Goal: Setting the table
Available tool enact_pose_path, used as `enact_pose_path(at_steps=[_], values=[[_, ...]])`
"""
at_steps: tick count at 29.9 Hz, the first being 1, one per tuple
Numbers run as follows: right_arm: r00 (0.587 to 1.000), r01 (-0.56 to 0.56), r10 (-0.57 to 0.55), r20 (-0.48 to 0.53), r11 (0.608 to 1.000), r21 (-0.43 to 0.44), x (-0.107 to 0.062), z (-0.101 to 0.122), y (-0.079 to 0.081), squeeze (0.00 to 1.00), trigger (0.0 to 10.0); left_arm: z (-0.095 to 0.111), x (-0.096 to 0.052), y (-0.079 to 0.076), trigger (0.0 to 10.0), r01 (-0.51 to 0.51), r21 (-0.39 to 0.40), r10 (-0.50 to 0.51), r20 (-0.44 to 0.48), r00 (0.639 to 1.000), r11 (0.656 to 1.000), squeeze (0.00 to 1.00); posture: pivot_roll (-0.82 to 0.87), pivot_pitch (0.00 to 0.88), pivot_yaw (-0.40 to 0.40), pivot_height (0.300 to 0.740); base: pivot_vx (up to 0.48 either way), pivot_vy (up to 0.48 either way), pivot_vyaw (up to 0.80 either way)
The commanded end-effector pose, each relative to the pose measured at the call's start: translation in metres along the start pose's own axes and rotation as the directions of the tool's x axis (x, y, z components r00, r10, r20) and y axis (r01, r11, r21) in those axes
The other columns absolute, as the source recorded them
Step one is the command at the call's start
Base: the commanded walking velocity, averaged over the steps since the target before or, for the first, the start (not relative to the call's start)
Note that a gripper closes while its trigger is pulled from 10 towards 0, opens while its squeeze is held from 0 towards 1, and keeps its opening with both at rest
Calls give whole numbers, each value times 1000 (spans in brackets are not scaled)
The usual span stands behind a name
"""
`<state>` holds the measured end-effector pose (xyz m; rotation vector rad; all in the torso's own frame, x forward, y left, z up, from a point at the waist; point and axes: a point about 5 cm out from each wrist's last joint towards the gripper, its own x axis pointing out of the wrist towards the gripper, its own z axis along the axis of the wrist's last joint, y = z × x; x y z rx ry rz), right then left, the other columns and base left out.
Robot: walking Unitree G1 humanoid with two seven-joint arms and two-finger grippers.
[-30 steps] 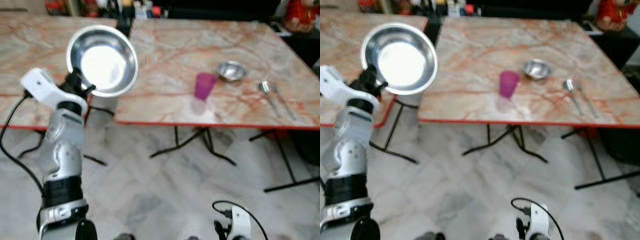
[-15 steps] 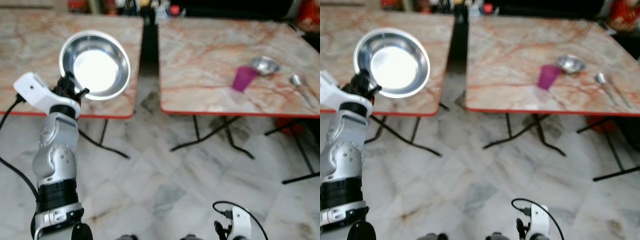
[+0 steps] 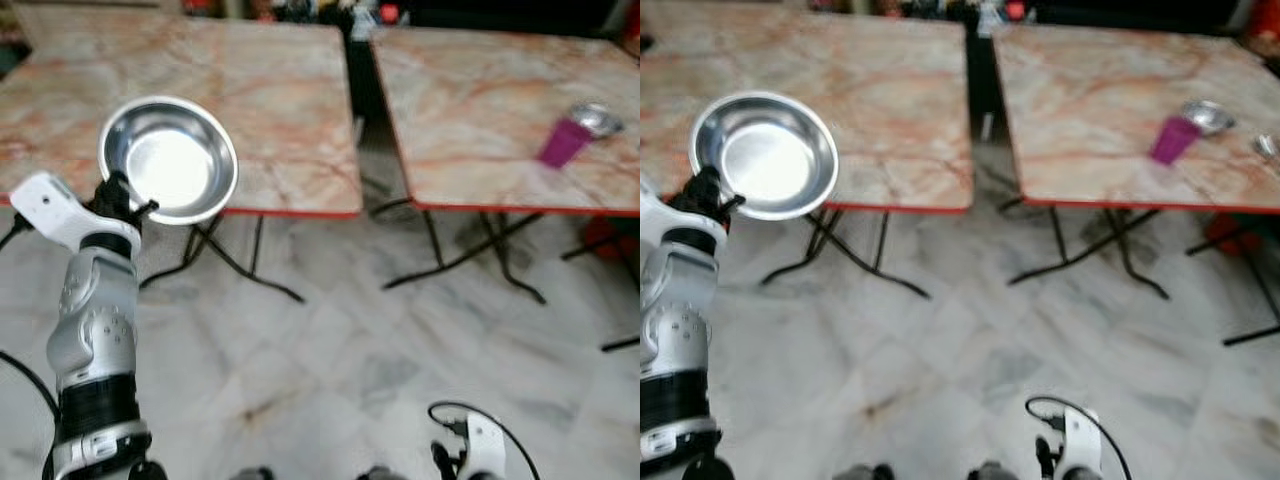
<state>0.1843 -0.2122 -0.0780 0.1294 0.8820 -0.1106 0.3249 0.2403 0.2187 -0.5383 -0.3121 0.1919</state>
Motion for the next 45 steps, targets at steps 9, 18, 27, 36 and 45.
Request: enact_pose_path(at_steps=[9, 18, 27, 36, 45], values=[[999, 25, -25, -26, 1000, 13, -3, -10, -7, 0, 10000, -4, 2, -16, 10000, 48, -1, -48, -2, 999, 999, 0, -18, 155, -50, 740, 0, 480, 0], [999, 27, -27, -28, 1000, 10, -3, -10, -7, 0, 10000, -9, 0, -20, 10000, 57, -4, -57, -13, 998, 998, 0, -16, 150, -48, 740, 0, 439, 0], [999, 26, -26, -27, 1000, 10, -4, -11, -7, 0, 10000, -5, 3, -25, 10000, 69, 25, -69, 11, 998, 997, 0, -15, 133, -45, 740, 0, 0, 0], [999, 26, -25, -23, 1000, 16, -4, -10, -7, 0, 10000, -4, 3, -33, 10000, 93, 48, -94, 19, 995, 995, 0, -14, 144, -48, 740, 132, 0, 0], [999, 25, -24, -25, 1000, 16, -3, -10, -6, 0, 10000, -6, 3, -36, 10000, 101, 47, -101, 15, 995, 994, 0, -14, 152, -47, 740, 338, 0, 0]])
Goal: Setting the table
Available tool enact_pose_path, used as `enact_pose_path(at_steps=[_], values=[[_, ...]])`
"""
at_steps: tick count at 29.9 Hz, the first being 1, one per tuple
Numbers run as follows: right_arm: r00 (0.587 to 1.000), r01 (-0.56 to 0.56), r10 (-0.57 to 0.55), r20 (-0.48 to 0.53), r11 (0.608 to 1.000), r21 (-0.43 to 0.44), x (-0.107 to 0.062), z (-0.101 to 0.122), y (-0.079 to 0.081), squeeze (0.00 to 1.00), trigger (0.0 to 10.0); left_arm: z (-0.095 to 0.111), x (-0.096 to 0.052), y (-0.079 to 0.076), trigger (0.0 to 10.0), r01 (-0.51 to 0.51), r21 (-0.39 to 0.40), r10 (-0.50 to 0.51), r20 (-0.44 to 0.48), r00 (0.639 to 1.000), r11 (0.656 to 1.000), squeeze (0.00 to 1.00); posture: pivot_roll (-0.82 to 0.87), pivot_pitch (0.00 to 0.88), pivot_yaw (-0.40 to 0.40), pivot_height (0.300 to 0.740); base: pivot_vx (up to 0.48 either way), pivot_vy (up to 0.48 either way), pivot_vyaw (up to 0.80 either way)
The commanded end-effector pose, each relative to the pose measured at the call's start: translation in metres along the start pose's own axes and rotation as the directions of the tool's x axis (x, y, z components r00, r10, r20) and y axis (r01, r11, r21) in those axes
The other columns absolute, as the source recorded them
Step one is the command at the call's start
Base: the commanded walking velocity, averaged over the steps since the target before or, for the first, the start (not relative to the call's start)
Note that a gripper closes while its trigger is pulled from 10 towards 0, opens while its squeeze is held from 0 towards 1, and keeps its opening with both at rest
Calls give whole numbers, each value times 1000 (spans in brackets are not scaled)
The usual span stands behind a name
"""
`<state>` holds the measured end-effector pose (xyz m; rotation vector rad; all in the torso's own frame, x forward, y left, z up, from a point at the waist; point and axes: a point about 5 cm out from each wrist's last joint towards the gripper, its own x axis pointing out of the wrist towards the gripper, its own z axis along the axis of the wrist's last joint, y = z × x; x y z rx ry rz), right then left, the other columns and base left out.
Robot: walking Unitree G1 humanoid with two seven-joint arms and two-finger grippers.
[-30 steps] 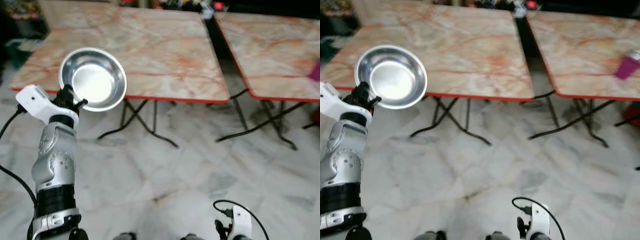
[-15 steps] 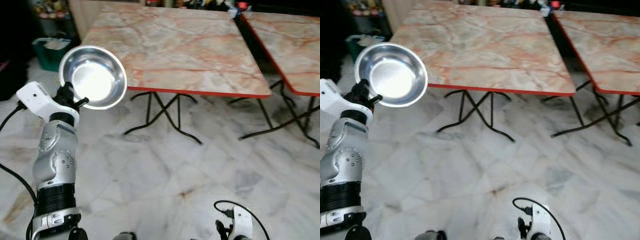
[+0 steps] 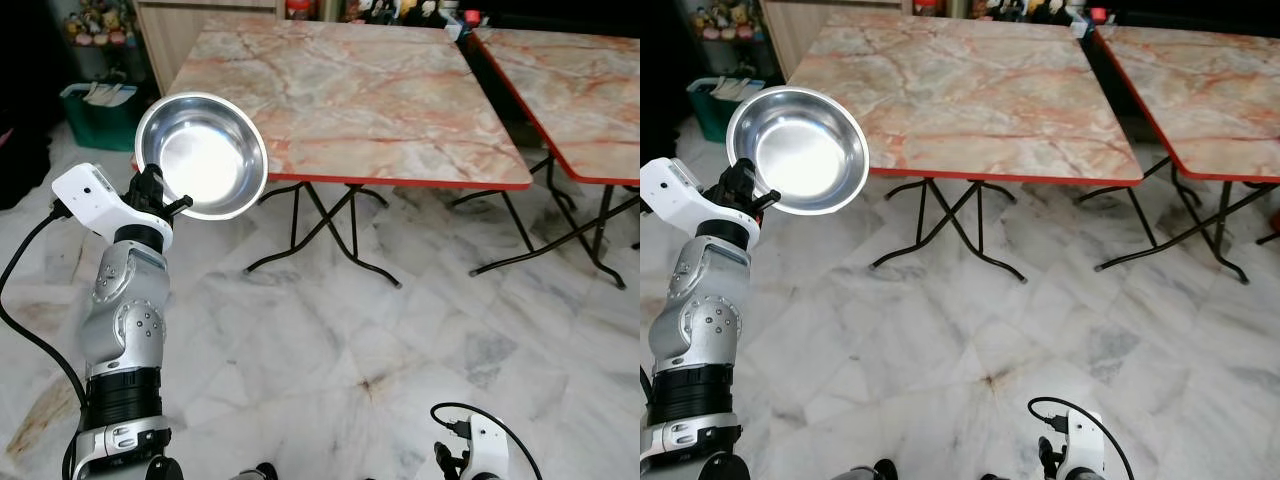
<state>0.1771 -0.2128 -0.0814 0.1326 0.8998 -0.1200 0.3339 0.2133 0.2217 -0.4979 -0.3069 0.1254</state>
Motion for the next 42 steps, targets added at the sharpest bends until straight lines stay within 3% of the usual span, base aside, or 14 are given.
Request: enact_pose_path(at_steps=[1, 8, 36, 42], values=[[1000, 16, -16, -8, 1000, 9, -1, -3, -5, 0, 10000, 8, 1, -11, 10000, 33, 17, -33, 37, 999, 999, 0, -14, 152, -47, 740, 345, 0, 0], [1000, 13, -14, -6, 1000, -17, -1, -1, -4, 0, 10000, 7, 2, -13, 10000, 39, 15, -40, 37, 999, 999, 0, -14, 154, -45, 740, 344, 0, 0], [1000, 20, -20, -9, 1000, 11, -1, -2, -5, 0, 10000, 5, 2, -17, 10000, 56, 6, -56, 32, 998, 998, 0, -14, 155, -48, 740, 387, 0, 0], [1000, 19, -19, -13, 1000, 9, -1, -3, -5, 0, 10000, 5, 2, -17, 10000, 56, 7, -56, 30, 998, 998, 0, -14, 156, -48, 740, 408, 0, -398]])
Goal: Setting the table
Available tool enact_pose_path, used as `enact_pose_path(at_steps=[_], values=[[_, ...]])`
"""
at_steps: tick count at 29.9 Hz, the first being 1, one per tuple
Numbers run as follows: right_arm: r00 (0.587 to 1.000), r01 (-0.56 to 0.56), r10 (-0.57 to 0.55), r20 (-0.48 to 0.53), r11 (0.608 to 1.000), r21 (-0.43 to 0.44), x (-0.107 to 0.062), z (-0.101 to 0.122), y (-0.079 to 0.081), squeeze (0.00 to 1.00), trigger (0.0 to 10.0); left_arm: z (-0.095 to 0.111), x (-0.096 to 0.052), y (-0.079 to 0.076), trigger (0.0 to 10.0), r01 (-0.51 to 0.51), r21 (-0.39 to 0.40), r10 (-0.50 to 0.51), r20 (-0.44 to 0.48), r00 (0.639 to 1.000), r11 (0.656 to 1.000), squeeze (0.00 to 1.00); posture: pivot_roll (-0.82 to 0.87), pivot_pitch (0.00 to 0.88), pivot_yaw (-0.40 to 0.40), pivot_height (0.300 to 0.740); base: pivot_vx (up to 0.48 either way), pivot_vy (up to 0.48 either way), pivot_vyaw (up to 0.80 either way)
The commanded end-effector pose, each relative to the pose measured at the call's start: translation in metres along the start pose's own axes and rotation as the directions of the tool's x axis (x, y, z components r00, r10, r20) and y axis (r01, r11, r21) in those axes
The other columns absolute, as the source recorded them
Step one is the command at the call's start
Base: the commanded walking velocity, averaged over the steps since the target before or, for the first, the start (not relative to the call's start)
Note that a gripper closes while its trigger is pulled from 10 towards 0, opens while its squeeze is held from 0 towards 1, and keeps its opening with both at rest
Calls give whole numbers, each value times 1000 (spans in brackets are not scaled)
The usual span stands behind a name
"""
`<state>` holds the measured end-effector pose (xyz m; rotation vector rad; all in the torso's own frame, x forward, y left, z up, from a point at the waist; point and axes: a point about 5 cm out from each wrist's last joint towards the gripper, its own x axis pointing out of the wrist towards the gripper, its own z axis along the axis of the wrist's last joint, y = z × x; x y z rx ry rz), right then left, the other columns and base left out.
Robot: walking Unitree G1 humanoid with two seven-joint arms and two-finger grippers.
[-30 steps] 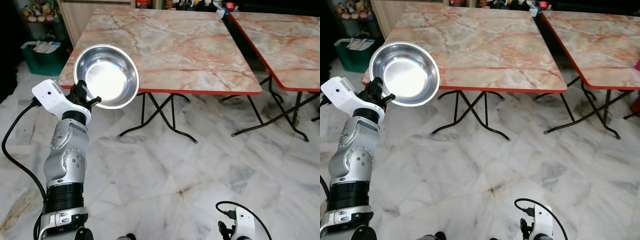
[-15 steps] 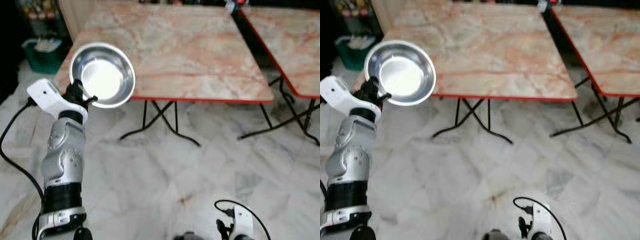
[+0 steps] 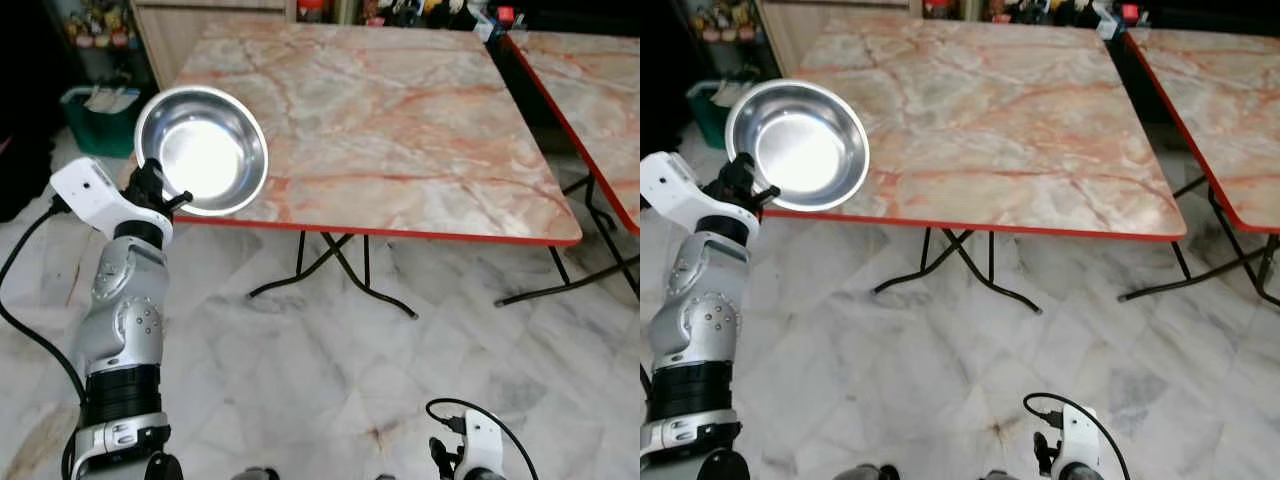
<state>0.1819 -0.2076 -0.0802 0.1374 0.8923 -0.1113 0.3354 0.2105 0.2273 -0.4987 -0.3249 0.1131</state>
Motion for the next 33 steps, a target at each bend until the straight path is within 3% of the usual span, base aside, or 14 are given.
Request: enact_pose_path(at_steps=[1, 22, 33], values=[[999, 30, -30, -18, 1000, 7, -3, -6, -11, 0, 10000, 2, 0, -12, 10000, 41, 10, -41, 16, 999, 999, 0, -14, 156, -48, 740, 409, 0, 0], [999, 28, -28, -21, 1000, 0, -3, -6, -11, 0, 10000, -6, -3, -19, 10000, 79, -17, -79, -28, 996, 997, 0, -11, 159, -47, 740, 404, 0, 0], [999, 26, -26, -25, 1000, -4, -3, -6, -10, 0, 10000, -26, -11, -34, 10000, 181, -90, -194, -166, 967, 979, 0, -10, 159, -45, 740, 91, 0, 0]])
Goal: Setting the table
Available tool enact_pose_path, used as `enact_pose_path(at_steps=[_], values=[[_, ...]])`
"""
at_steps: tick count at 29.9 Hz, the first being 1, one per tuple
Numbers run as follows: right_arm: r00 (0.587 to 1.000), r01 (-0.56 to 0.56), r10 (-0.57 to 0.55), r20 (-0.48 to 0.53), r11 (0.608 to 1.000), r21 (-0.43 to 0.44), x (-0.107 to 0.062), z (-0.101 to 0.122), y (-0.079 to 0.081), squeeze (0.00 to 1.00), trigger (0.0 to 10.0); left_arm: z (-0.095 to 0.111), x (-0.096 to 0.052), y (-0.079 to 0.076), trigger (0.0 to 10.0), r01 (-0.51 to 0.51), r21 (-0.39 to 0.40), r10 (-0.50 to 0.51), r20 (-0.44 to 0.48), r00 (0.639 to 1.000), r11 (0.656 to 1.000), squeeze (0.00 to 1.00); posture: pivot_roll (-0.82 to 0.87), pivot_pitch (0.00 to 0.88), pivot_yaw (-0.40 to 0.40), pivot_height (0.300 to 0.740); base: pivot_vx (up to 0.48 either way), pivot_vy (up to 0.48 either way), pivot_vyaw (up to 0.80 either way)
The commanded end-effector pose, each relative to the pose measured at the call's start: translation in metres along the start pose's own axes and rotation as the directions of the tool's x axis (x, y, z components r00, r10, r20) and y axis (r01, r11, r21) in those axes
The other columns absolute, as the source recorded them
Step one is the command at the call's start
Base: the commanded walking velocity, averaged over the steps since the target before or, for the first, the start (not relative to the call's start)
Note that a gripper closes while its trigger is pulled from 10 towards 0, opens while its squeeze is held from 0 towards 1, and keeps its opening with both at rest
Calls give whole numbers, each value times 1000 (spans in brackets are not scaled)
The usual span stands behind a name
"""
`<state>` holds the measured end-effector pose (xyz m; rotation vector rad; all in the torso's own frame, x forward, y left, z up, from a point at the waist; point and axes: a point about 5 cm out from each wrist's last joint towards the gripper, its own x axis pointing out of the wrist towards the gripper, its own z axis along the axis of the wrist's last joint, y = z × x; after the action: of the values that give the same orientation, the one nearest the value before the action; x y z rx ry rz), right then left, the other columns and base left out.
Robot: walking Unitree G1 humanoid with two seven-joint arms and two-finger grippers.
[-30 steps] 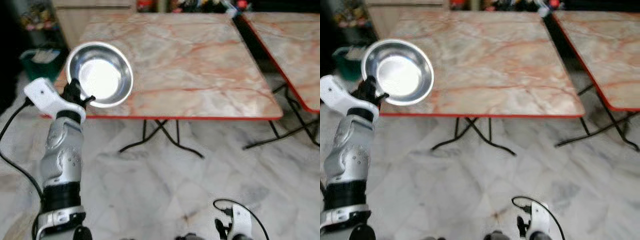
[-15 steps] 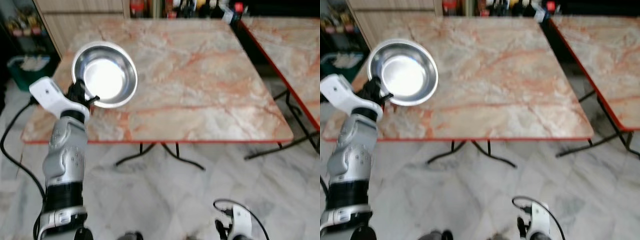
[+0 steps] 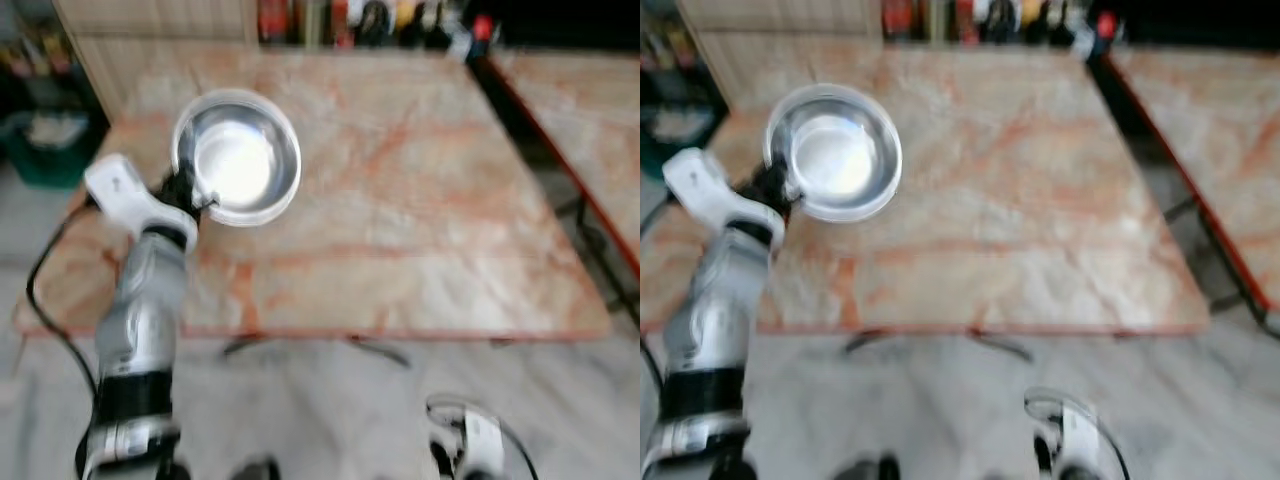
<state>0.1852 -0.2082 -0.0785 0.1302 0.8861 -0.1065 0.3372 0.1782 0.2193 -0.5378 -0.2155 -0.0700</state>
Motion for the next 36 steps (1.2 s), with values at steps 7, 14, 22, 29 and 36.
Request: enact_pose_path(at_steps=[7, 14, 22, 29, 36], values=[[999, 24, -24, -33, 1000, 2, -4, -10, -10, 0, 10000, -28, -3, -28, 10000, 76, -70, -85, -132, 988, 995, 0, -6, 161, -44, 740, 0, 0, 0], [999, 22, -22, -36, 1000, 3, -4, -11, -9, 0, 10000, -56, -3, -59, 10000, 119, -135, -153, -279, 948, 984, 0, -6, 162, -41, 740, 0, 0, 0], [999, 20, -19, -38, 1000, 2, -4, -11, -9, 0, 10000, -79, 1, -76, 10000, 46, -167, -114, -429, 896, 985, 0, -2, 162, -39, 740, 0, 0, 0], [999, 19, -19, -40, 1000, 4, -4, -11, -9, 0, 10000, -92, 10, -77, 10000, -28, -109, -32, -517, 855, 994, 0, -8, 165, -36, 740, 0, 0, 0], [999, 16, -16, -44, 1000, 2, -4, -12, -9, 0, 10000, -91, 20, -70, 10000, -140, -134, 49, -525, 850, 981, 0, -6, 169, -35, 740, 0, 0, 0]])
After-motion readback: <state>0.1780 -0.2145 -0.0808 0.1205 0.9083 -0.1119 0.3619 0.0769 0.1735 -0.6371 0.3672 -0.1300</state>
